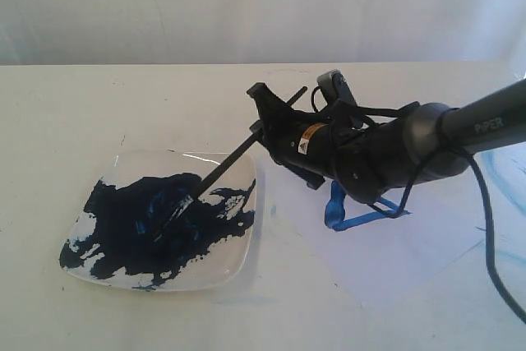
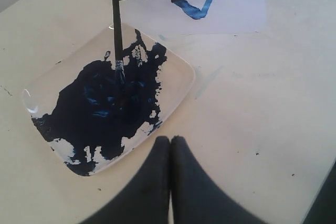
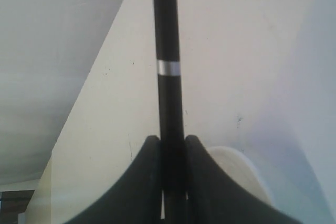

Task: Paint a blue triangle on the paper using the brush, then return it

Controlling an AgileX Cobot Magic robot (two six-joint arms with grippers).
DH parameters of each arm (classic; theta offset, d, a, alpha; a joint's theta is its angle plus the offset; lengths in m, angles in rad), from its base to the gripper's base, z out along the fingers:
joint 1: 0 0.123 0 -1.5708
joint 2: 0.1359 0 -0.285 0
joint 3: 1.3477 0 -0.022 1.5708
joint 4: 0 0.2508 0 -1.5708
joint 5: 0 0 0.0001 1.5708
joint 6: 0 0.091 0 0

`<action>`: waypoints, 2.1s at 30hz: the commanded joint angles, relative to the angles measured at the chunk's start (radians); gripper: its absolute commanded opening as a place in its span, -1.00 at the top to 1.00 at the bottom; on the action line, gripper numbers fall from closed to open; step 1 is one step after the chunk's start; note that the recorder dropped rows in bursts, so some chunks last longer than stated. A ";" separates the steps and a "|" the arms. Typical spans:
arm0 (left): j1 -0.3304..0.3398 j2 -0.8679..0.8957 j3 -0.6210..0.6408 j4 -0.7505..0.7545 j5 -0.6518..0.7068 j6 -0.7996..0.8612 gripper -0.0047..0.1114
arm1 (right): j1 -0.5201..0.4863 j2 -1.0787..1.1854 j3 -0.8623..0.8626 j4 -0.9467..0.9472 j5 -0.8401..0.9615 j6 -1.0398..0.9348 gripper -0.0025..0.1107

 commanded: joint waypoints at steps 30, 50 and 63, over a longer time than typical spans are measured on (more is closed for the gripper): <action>0.000 -0.008 0.006 -0.019 0.000 -0.004 0.92 | 0.001 0.083 -0.001 0.050 -0.054 0.051 0.96; 0.000 -0.008 0.006 -0.019 0.000 -0.004 0.92 | 0.001 0.084 -0.001 0.000 -0.057 0.045 0.15; 0.000 -0.008 0.006 -0.019 0.007 -0.004 0.92 | -0.016 -0.146 0.000 -0.021 0.177 -0.216 -0.10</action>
